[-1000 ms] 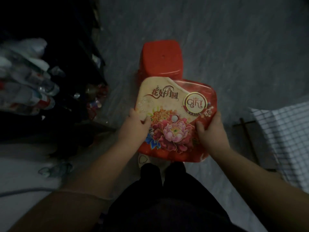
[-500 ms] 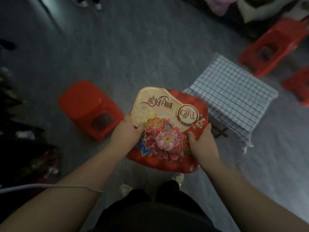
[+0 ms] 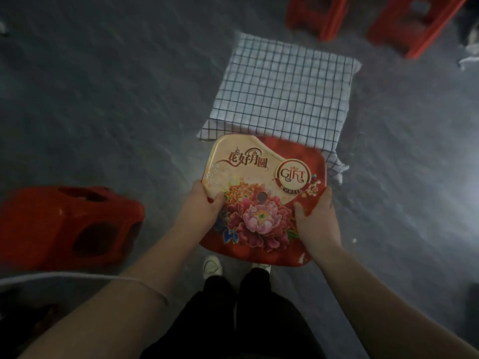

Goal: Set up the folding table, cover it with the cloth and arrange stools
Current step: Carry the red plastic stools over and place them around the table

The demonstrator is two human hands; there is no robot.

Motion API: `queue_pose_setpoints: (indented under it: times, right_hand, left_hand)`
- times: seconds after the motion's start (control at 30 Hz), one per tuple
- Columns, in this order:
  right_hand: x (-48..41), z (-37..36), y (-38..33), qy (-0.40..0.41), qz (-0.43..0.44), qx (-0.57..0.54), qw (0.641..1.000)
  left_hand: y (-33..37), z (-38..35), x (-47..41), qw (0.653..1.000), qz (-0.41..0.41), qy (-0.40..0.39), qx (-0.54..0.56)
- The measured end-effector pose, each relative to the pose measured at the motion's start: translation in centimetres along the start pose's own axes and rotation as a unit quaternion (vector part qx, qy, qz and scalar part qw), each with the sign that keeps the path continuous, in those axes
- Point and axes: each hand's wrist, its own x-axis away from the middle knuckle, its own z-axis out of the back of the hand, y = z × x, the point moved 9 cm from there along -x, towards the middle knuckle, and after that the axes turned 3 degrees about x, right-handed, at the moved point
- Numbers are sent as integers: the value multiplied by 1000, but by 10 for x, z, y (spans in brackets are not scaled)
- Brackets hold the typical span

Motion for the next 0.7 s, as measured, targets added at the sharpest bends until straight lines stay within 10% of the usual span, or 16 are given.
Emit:
queue_pose_setpoints:
  times: [0.7]
  right_hand:
    - [-162, -214, 135, -27, -112, 10, 993]
  left_hand:
    - [-126, -232, -194, 997, -6, -74, -31]
